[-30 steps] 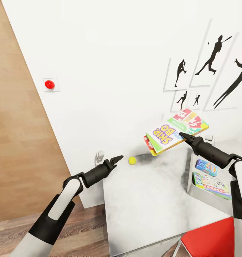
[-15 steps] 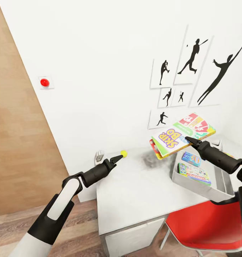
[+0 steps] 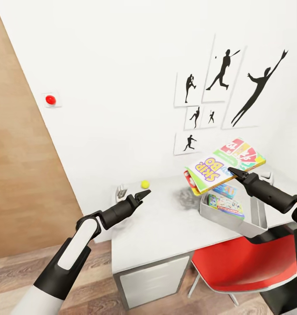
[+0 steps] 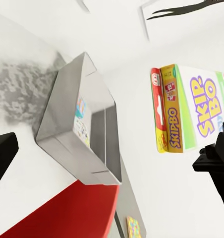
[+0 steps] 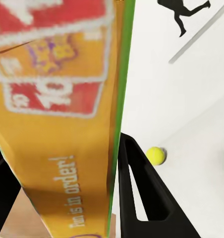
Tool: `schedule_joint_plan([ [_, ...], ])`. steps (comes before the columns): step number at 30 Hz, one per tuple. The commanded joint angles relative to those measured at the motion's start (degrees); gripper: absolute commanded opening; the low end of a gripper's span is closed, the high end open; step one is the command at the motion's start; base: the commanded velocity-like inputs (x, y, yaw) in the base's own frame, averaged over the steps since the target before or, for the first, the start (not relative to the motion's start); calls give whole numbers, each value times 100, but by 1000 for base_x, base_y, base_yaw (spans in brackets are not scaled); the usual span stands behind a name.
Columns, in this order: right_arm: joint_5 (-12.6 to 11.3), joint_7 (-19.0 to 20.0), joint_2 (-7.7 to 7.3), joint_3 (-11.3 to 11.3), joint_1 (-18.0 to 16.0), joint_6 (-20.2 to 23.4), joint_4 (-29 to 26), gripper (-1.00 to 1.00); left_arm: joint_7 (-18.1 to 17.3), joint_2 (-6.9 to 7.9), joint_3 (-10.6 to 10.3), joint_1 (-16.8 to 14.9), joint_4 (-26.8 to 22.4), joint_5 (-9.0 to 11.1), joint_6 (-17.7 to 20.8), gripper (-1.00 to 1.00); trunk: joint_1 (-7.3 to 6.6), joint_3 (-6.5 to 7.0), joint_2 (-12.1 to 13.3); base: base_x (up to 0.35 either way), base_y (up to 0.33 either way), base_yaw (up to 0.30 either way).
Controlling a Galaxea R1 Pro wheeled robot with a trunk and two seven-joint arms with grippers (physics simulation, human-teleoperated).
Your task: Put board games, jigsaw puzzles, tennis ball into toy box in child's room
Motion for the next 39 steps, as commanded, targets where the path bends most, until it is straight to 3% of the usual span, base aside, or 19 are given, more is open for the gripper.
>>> schedule_joint_plan([
  [1,52,66,-1,-10,-6,29,1,-100,-6,3,-3,-6,0,12,9,100,3,-12,-12,-23,-29,112],
  [9,52,72,-5,-11,-9,30,-3,-100,18,3,-15,-5,-6,10,4,100,3,-12,-12,-11,-71,203],
  [21,52,89,-6,-11,-4,30,-11,-100,45,-4,-26,-5,-8,3,12,100,3,-12,-12,-1,-242,251],
  [39,33,106,-36,-31,8,34,-21,-100,45,-7,-36,-12,-9,3,14,100,3,-12,-12,0,-266,38],
])
